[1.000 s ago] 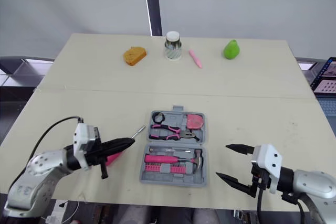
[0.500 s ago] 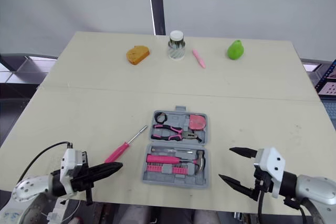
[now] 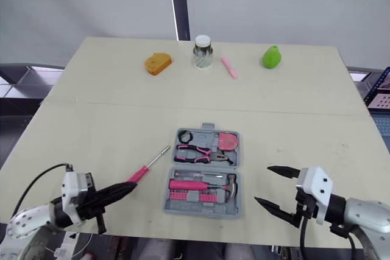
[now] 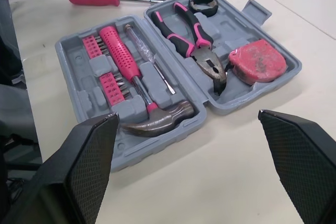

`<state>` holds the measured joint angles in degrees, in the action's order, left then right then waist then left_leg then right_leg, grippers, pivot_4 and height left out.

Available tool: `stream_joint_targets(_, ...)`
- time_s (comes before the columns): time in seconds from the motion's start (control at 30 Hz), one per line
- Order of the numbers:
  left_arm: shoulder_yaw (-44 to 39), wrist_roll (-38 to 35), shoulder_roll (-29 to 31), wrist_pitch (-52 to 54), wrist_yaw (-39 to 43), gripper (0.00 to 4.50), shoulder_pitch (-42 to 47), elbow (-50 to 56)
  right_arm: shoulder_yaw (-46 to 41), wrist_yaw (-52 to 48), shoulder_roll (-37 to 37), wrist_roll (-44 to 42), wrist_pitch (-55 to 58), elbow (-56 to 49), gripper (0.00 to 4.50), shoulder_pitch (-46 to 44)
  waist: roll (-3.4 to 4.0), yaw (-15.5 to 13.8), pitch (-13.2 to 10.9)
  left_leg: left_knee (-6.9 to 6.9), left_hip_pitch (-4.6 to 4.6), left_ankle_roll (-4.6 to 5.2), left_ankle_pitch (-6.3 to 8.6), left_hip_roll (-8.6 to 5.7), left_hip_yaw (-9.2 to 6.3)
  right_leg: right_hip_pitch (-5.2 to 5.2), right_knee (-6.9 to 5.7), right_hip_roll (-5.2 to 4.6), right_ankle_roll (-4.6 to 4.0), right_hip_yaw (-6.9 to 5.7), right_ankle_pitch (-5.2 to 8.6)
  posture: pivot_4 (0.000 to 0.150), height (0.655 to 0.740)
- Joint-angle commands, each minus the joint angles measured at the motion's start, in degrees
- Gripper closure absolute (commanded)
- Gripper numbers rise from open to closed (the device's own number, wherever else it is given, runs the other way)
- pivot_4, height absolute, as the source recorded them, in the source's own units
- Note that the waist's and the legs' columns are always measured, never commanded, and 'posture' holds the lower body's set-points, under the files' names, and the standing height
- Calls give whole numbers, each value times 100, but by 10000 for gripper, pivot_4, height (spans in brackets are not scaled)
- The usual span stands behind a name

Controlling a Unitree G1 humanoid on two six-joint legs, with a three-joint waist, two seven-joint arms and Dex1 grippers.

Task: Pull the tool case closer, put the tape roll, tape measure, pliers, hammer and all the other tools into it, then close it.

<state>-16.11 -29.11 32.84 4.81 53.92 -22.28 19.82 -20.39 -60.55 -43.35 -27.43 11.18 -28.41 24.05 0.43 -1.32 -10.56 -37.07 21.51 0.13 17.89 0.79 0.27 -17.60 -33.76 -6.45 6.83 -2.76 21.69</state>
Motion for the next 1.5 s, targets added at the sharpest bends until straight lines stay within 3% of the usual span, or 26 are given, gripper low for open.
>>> stream_joint_targets(0.03, -611, -165, -252, 333, -830, 44552, -596, 869, -147, -169, -46, -155, -84, -37, 0, 127, -3, 5, -3, 0, 1, 1, 0, 0, 1, 0, 0, 0, 1, -1, -1, 1500, 7159)
stream_joint_targets(0.2, -809, -239, -425, 1382, -1654, 44552, -1431, 1540, -180, -248, -57, -177, -121, -5, 0, 221, -17, -3, -14, -4, 0, 5, 2, -1, 10, 3, 3, 1, 3, -9, -1, 1500, 7159)
stream_joint_targets(0.23, -837, -189, -507, 1269, -1636, 42219, -1604, 1586, -180, -263, -61, -186, -120, 10, 0, 226, -22, -4, -17, -6, 0, 7, 3, -1, 13, 3, 3, 1, 3, -8, -1, 1500, 7159)
stream_joint_targets(0.3, -895, -32, -697, 991, -1547, 35917, -2013, 1581, -180, -310, -78, -189, -136, 62, 0, 217, -29, -6, -20, -6, 0, 7, 5, 0, 14, 3, 3, 1, 3, -7, -1, 1500, 7159)
stream_joint_targets(0.53, -909, 429, -1258, -230, -1196, 494, -2826, 973, -252, -456, -116, -203, -205, 212, 0, 270, -28, -22, -21, -6, 0, -1, 20, 3, 16, -3, 10, -1, -16, -3, 9, 1500, 7159)
stream_joint_targets(0.97, -840, 672, -1602, -1165, -1270, 132, -2757, 50, -605, -432, 106, 7, -564, 607, 0, 932, -27, -20, -20, -16, 14, 28, 51, 2, 29, -3, 30, -2, -18, -20, 10, 1500, 7159)
stream_joint_targets(1.27, -1113, 124, -1098, -877, -1034, 132, -2504, 178, -691, -79, 543, 124, -580, 360, 0, 1758, -20, -16, -15, -18, 0, 19, 55, 6, 35, 1, 18, -5, -15, -4, 9, 1500, 7159)
stream_joint_targets(1.5, -1261, -134, -865, -723, -875, 132, -2504, 337, -809, 19, 567, -28, -547, 80, 0, 1757, -19, 26, -11, -14, -2, 24, 51, 11, 33, -1, 15, -6, -19, -1, 11, 1500, 7159)
